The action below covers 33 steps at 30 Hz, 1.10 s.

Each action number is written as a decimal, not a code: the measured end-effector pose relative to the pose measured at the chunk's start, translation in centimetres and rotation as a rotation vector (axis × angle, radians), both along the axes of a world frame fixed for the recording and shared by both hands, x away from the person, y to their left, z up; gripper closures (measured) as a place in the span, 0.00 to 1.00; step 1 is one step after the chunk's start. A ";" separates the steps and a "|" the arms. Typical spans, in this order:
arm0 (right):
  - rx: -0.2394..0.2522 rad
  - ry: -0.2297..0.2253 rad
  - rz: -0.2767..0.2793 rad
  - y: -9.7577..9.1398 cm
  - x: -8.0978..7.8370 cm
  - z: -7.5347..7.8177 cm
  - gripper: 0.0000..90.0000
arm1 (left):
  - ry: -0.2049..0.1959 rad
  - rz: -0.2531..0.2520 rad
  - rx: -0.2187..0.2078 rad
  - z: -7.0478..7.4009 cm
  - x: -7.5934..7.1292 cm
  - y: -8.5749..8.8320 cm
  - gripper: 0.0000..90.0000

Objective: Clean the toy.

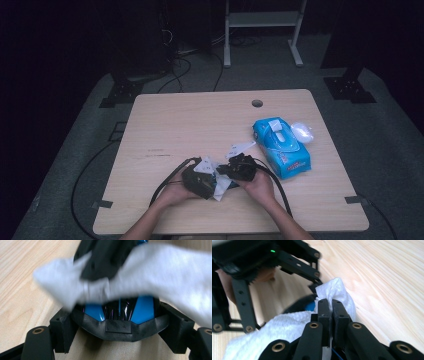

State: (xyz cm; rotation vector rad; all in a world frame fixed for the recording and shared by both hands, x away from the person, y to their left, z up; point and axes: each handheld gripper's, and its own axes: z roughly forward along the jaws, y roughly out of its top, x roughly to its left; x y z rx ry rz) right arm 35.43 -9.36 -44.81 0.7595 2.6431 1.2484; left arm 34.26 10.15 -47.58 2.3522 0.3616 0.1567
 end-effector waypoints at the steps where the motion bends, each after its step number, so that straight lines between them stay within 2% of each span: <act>1: -0.002 -0.006 -0.008 -0.4 0.1 0.0 0.96 | -0.001 0.000 -0.001 0.0 0.0 0.0 0.27; 5: -0.027 -0.023 -0.057 -2.3 0.3 0.3 0.96 | -0.003 -0.001 0.003 0.0 0.0 0.0 0.27; 8: -0.065 -0.023 -0.106 -4.3 0.6 0.1 0.96 | -0.003 -0.004 0.008 0.1 0.0 0.1 0.27; 10: -0.036 0.001 -0.134 -5.8 0.6 -0.3 0.96 | -0.004 -0.004 0.007 0.0 0.0 0.1 0.27; 13: -0.056 -0.001 -0.162 -7.3 0.3 -0.6 0.96 | -0.003 -0.006 0.006 0.0 0.1 0.1 0.27; 14: -0.053 0.010 -0.173 -7.8 0.2 -0.6 0.96 | -0.003 -0.004 0.003 0.0 0.0 0.1 0.27; 17: -0.058 0.024 -0.178 -8.6 -0.1 -0.6 0.96 | -0.003 -0.004 0.001 0.0 0.1 0.1 0.27; 20: -0.038 0.034 -0.134 -8.1 -0.9 -0.3 0.96 | -0.003 -0.005 0.001 0.0 0.1 0.1 0.27; 22: -0.052 0.025 -0.099 -7.6 -1.7 -0.4 0.95 | -0.004 -0.006 0.005 0.0 0.1 0.1 0.27; 23: -0.052 0.014 -0.098 -7.7 -1.9 -0.4 0.96 | -0.004 -0.006 0.007 0.0 0.1 0.1 0.27; 25: -0.034 0.038 -0.111 -8.6 -2.0 -0.6 0.96 | -0.003 -0.005 0.007 0.0 0.0 0.1 0.27; 27: -0.064 0.057 -0.138 -9.6 -2.1 -1.0 0.96 | -0.003 -0.006 0.006 0.0 0.1 0.1 0.27; 29: -0.069 0.083 -0.144 -10.4 -2.2 -1.7 0.96 | -0.004 -0.007 0.005 0.0 0.1 0.1 0.27; 31: -0.063 0.088 -0.145 -10.5 -2.4 -1.8 0.96 | -0.005 -0.007 0.002 0.0 0.1 0.1 0.27; 33: -0.046 0.073 -0.133 -10.1 -2.4 -1.4 0.96 | -0.005 -0.006 0.001 0.0 0.1 0.1 0.27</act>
